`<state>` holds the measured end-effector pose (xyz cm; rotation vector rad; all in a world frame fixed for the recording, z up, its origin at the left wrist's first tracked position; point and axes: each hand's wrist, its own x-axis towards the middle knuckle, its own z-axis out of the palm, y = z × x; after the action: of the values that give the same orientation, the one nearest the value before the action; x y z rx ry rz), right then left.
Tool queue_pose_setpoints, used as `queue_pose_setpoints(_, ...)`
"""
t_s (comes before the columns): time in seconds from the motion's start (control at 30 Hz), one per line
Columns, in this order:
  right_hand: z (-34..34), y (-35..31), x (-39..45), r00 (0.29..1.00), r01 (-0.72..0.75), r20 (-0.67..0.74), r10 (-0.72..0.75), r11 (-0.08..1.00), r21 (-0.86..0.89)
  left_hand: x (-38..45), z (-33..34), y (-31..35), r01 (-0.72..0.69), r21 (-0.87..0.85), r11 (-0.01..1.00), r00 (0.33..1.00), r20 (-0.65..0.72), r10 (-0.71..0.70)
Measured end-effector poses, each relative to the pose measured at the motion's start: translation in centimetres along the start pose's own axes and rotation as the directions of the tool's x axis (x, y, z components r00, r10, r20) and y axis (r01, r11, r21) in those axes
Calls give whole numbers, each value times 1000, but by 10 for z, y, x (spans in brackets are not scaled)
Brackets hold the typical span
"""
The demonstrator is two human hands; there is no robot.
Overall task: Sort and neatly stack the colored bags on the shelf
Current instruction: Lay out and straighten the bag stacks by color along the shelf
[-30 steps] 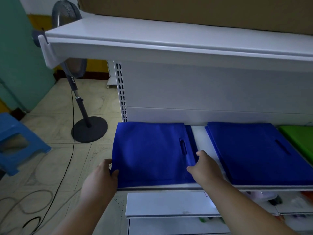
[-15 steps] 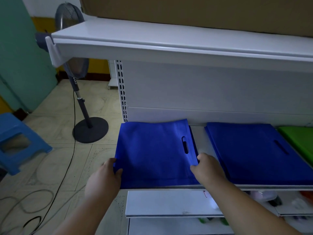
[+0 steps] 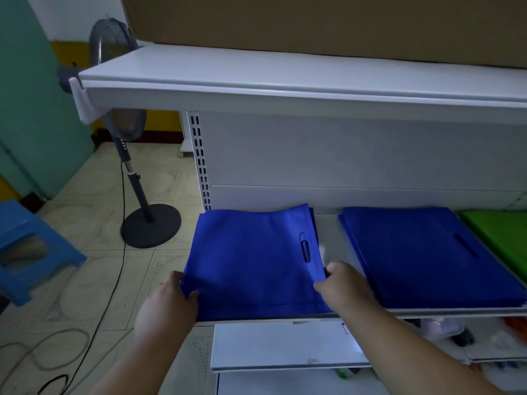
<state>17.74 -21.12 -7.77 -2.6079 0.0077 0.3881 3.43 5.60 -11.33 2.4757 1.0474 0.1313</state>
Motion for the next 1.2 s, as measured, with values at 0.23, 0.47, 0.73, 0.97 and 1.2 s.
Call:
queue_pose_setpoints(0.23,3,5,-7,985,127,-115,-128,992,-16,-7,-4,8,33,-99,995,999,-12,-34)
queue_pose_setpoints(0.47,-29,28,-4,890,340,-327,-318,940,13,-25,-5,36,25,-153,988,996,-82,-38)
queue_pose_setpoints(0.73,-101,86,5,775,424,-503,-383,905,-37,-56,22,123,-70,-290,955,987,-161,24)
queue_pose_setpoints(0.97,-178,180,27,811,321,-509,-288,947,-23,-94,75,228,-153,-325,933,979,-178,99)
queue_pose_setpoints(1.2,-226,269,72,893,235,-372,-254,967,-97,-119,129,310,-205,-241,948,975,-135,177)
